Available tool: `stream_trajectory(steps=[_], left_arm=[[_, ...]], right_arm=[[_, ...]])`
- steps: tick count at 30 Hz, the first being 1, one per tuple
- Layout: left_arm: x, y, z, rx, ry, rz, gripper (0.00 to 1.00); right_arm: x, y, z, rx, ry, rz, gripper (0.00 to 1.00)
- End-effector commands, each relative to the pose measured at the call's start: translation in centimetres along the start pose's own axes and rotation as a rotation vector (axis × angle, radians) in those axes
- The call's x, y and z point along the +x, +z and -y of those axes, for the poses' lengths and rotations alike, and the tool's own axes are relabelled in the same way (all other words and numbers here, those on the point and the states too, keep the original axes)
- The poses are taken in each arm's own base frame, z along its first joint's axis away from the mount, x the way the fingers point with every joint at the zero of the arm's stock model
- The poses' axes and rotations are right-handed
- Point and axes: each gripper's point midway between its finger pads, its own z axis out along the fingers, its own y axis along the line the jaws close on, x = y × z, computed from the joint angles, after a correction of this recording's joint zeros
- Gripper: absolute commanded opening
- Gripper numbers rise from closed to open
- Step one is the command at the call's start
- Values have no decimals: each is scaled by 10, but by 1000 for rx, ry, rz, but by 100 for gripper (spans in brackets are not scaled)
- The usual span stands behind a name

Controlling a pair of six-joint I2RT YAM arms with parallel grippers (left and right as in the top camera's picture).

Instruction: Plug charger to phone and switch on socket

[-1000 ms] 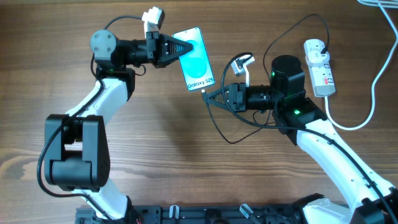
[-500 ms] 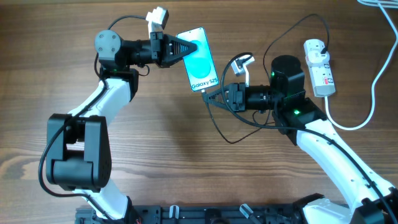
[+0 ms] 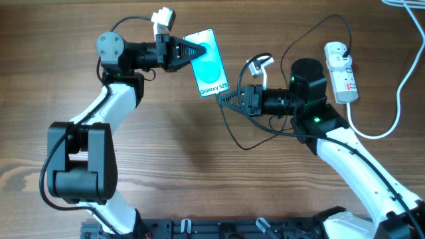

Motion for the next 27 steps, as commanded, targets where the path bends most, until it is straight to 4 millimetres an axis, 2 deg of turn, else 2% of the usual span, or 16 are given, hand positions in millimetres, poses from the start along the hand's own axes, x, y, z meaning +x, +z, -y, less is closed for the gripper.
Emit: stream_trajectory(steps=[1, 27], left_arm=[[-3, 1, 9, 5, 37, 13, 4], [-4, 2, 9, 6, 17, 20, 4]], right_arm=[[6, -1, -4, -7, 38, -27, 5], [2, -1, -7, -20, 27, -12, 5]])
